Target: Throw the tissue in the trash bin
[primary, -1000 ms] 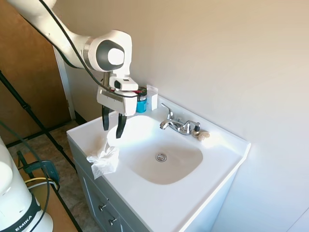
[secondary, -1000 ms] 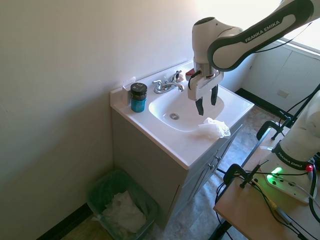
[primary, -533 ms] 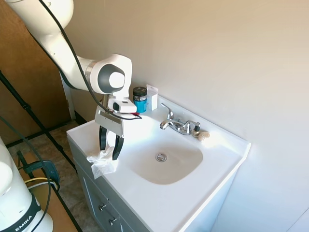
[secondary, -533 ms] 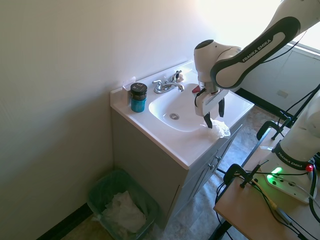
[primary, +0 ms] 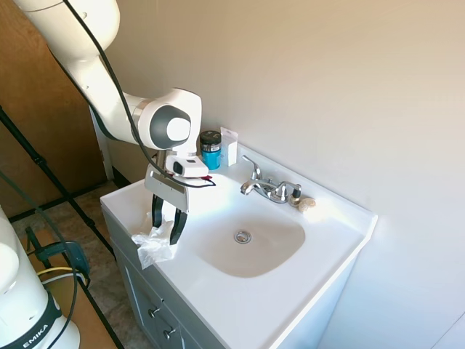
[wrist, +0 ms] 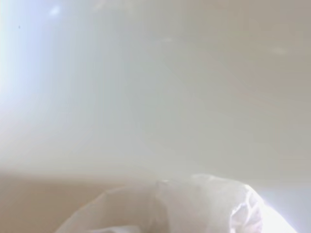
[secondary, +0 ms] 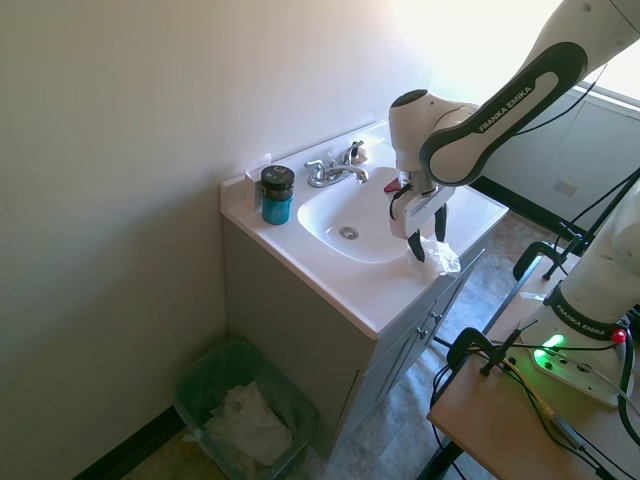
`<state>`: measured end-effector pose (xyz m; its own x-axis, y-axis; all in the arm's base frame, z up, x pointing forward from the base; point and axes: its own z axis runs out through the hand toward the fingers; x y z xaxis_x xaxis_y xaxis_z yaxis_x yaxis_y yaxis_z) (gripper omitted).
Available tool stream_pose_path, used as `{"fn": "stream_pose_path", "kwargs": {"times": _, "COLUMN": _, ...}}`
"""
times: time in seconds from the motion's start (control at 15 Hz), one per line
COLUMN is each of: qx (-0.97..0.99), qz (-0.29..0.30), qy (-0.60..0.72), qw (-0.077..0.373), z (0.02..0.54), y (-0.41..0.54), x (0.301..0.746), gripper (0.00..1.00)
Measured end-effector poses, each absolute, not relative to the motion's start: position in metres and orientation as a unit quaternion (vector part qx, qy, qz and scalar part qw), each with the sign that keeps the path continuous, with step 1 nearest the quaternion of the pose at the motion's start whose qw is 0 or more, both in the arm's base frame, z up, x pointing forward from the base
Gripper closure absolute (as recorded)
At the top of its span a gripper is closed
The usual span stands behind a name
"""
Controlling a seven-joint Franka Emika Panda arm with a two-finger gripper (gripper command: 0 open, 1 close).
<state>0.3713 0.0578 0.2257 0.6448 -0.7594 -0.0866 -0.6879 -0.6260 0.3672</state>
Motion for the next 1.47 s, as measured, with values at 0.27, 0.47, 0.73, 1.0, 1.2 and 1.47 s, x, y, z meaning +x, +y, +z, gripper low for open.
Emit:
{"fn": "stream_pose_path", "kwargs": {"times": 0.27, "qx": 0.897, "qz": -0.117, "qy": -0.401, "qw": 0.144, "z": 0.225, "y": 0.054, "x": 0.373, "gripper": 1.0}}
{"fn": "stream_pose_path", "kwargs": {"times": 0.47, "qx": 0.899, "qz": -0.118, "qy": -0.398, "qw": 0.14, "z": 0.224, "y": 0.05, "x": 0.374, "gripper": 1.0}}
{"fn": "stream_pose_path", "kwargs": {"times": 0.73, "qx": 0.9, "qz": -0.114, "qy": -0.4, "qw": 0.134, "z": 0.225, "y": 0.047, "x": 0.376, "gripper": 1.0}}
{"fn": "stream_pose_path", "kwargs": {"times": 1.0, "qx": 0.903, "qz": -0.088, "qy": -0.406, "qw": 0.106, "z": 0.245, "y": 0.053, "x": 0.389, "gripper": 1.0}}
{"fn": "stream_pose_path", "kwargs": {"times": 1.2, "qx": 0.914, "qz": -0.048, "qy": -0.396, "qw": 0.07, "z": 0.281, "y": 0.082, "x": 0.398, "gripper": 1.0}}
{"fn": "stream_pose_path", "kwargs": {"times": 1.47, "qx": 0.926, "qz": 0.023, "qy": -0.374, "qw": 0.03, "z": 0.337, "y": 0.159, "x": 0.417, "gripper": 1.0}}
